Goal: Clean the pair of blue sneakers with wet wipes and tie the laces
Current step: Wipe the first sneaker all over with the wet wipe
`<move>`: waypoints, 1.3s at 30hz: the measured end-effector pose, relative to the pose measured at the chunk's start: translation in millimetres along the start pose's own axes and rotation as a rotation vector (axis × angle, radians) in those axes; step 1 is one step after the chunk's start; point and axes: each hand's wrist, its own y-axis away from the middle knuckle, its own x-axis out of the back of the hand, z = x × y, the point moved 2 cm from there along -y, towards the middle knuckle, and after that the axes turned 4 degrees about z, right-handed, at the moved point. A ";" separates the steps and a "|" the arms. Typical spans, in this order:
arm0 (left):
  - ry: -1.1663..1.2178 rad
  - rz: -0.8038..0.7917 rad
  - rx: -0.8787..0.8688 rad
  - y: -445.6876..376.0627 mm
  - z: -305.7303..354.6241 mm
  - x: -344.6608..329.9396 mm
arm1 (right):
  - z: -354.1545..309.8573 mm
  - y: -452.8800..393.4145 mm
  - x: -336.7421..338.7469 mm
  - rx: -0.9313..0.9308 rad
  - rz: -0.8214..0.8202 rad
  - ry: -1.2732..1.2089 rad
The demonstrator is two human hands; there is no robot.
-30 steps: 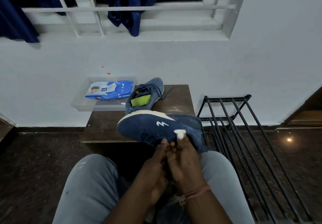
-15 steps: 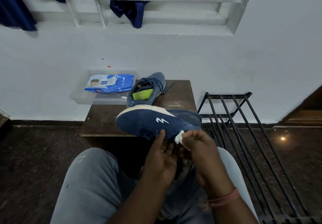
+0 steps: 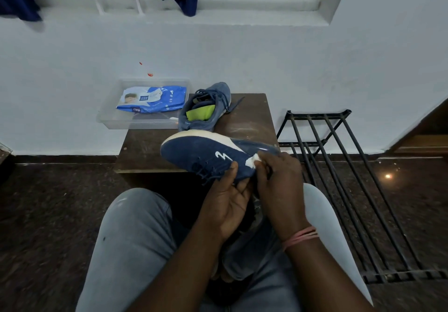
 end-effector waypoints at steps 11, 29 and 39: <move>-0.054 -0.156 0.020 2.6 -6.0 2.3 | -8.0 3.5 -5.9 0.042 -0.024 0.175; 0.010 -0.144 0.131 -1.2 -7.2 7.0 | -12.7 28.3 -15.8 0.042 -0.079 -0.030; -0.049 -0.134 0.122 4.5 -6.2 6.4 | -15.7 23.3 -20.7 0.028 -0.091 0.097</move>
